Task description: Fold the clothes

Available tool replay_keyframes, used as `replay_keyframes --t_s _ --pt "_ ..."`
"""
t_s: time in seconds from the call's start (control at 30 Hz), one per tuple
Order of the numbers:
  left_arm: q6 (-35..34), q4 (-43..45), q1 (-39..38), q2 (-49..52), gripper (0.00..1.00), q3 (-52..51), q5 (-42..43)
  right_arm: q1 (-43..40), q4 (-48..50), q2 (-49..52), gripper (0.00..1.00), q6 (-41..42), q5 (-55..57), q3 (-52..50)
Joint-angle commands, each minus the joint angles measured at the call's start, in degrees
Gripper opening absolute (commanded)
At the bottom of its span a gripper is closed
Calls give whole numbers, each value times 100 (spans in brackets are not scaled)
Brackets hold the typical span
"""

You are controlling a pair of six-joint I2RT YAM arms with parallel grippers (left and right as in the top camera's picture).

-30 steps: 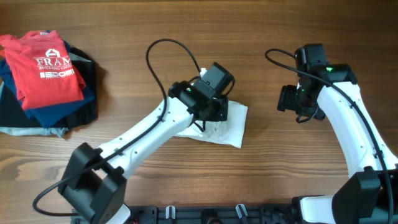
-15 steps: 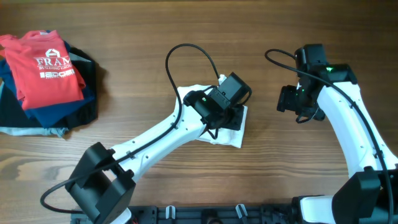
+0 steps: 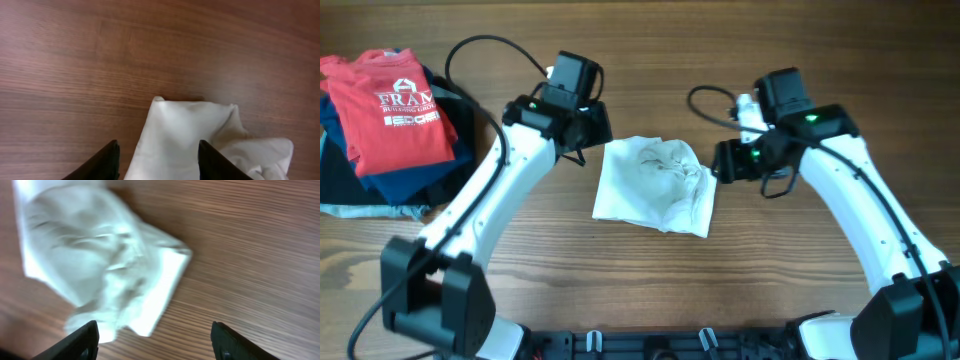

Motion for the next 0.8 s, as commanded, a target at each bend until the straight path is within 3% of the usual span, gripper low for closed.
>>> replay_keyframes --t_s 0.0,0.3,0.33,0.43,0.47,0.57,0.67,0.7,0.73,0.77 --pt "258 146 173 662 49 68 979 533 105 337 73 190 -210 13" --pt "376 275 -15 1475 53 66 1147 975 555 1309 69 1237 157 13" --pt "374 278 -37 1526 54 66 1147 975 555 1414 64 1276 155 11" --pt "374 254 -162 1733 55 55 1147 973 516 1718 22 1390 201 11" --pt "372 256 -195 1805 55 46 1147 973 409 1781 16 1646 457 11" --pt "372 232 -321 2009 54 46 1147 960 -166 1810 15 2658 1519 11" --pt "374 234 -487 2177 53 46 1145 957 -483 1794 23 2852 1862 11" --pt "374 236 -551 2214 52 46 1132 957 -549 1794 42 2835 1862 11" --pt "374 232 -595 2223 51 46 1093 957 -590 1794 75 2719 1862 11" --pt "372 212 -619 2229 50 46 1036 957 -610 1794 93 2592 1867 11"
